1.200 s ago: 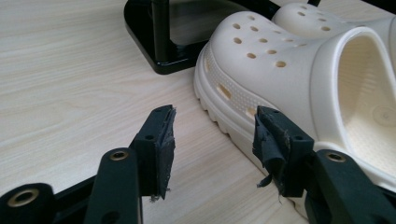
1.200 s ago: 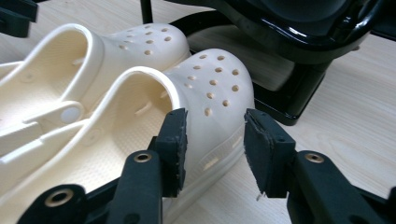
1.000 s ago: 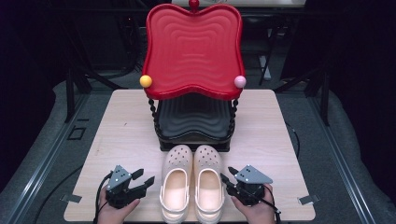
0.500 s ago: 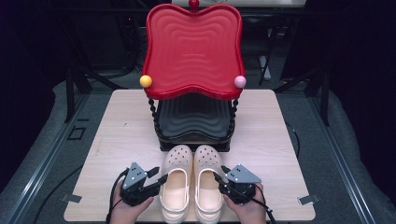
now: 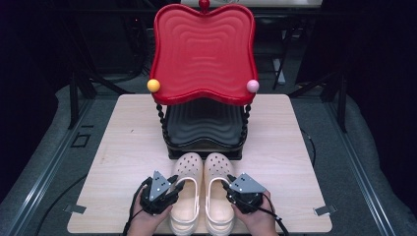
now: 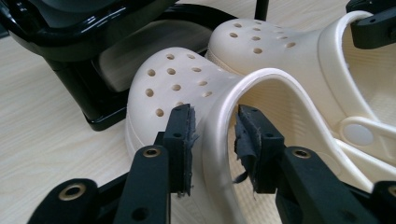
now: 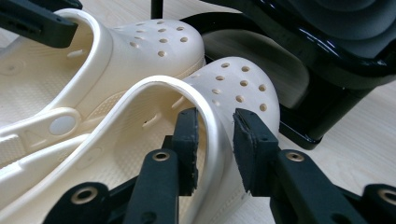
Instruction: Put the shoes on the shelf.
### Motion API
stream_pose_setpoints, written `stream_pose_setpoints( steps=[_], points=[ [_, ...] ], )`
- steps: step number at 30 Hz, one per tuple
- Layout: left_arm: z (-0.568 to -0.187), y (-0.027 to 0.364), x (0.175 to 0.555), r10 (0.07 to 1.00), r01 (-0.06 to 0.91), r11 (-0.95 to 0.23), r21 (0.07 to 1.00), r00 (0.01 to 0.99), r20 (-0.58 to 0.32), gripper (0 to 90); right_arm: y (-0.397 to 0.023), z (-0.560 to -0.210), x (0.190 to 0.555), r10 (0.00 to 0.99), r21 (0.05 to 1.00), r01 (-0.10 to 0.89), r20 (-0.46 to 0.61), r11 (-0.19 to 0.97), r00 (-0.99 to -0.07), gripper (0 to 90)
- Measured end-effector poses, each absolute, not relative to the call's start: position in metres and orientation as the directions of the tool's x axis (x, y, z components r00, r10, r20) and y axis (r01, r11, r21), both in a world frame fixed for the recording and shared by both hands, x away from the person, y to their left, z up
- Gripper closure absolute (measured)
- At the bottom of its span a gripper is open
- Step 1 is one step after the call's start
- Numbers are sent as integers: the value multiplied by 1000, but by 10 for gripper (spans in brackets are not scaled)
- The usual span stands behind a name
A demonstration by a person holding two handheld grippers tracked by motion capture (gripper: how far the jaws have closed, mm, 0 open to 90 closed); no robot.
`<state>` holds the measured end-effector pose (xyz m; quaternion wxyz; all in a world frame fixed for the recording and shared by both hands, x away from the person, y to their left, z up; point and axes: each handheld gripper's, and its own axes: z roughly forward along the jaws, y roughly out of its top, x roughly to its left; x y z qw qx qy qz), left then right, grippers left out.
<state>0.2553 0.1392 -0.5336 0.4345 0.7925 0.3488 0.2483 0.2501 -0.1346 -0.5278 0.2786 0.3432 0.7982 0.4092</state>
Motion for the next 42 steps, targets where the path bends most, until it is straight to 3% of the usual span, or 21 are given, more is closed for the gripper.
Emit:
stream_pose_setpoints(
  steps=[16,26,42],
  points=[
    [-534,136,259,780,356,-371,858,620,80,698,-130,-530,255,775,827,329,-188,456,-603,741],
    [-538,132,264,787,351,-374,858,609,94,646,-128,-533,259,781,818,338,-200,465,-591,710],
    [-533,132,257,798,368,-369,854,597,87,715,-122,-527,254,814,816,377,-183,438,-551,771]
  ],
)
